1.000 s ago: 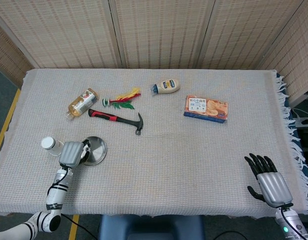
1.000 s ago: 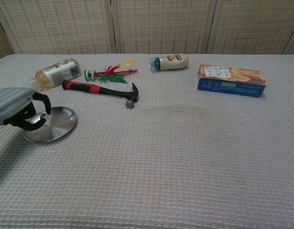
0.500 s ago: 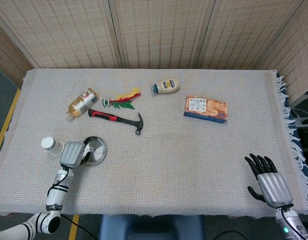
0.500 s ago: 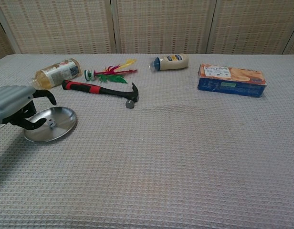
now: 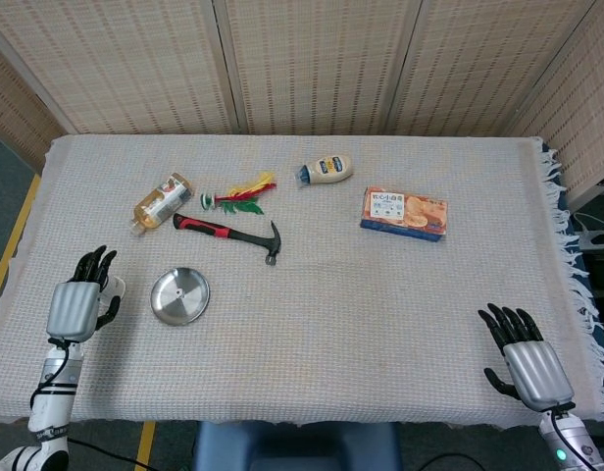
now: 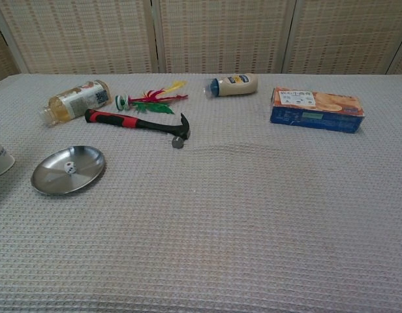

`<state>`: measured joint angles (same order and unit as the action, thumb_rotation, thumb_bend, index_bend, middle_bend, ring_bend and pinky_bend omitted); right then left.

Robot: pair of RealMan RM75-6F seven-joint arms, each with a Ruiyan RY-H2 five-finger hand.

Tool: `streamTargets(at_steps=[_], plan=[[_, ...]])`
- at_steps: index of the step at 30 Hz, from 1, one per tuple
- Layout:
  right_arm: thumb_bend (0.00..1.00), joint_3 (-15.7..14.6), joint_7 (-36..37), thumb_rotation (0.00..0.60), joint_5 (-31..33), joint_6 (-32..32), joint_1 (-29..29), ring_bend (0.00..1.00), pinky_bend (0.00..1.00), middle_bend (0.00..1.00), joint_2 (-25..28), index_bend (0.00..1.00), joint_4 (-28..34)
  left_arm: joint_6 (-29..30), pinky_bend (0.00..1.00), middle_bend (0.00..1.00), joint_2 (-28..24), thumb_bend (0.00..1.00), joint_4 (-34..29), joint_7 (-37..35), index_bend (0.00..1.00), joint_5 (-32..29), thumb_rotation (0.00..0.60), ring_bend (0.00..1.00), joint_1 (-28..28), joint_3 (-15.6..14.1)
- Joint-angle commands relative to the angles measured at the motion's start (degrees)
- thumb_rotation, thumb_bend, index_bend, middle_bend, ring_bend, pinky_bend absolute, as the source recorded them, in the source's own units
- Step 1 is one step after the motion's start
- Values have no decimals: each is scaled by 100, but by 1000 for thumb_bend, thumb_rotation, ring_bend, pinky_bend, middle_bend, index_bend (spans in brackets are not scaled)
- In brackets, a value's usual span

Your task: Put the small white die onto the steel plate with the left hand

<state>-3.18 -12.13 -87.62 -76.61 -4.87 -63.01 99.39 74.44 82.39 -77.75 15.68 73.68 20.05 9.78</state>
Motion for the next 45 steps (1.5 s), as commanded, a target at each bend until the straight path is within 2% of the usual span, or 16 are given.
streamTargets(at_steps=[1,5,7,12,15,28,45], plan=[[205,-5,-5,600,-10,-20,12,0,0,0,2,0,9,-531,489,23,-9,382,279,123,52,-473,600,6,141,103],[206,14,-31,600,35,-10,9,0,0,0,-10,0,3,-686,624,132,59,388,394,239,133,-587,600,119,240,114],[205,17,-43,600,69,29,-3,0,0,0,-12,0,-1,-763,647,160,69,390,454,354,170,-649,600,150,287,107],[206,23,-59,600,118,75,-17,0,0,0,-8,0,6,-801,655,188,111,394,548,440,218,-738,600,166,324,119],[206,31,-78,600,150,91,-23,0,0,0,-8,0,11,-971,682,240,137,401,694,456,266,-879,600,218,372,126],[206,31,-123,600,212,136,-36,0,0,0,-22,0,18,-1039,701,313,256,438,1018,387,347,-868,600,279,468,80],[205,27,-142,600,226,139,-38,0,0,0,-34,0,19,-1265,700,353,186,441,1089,-116,386,-778,600,344,508,13]])
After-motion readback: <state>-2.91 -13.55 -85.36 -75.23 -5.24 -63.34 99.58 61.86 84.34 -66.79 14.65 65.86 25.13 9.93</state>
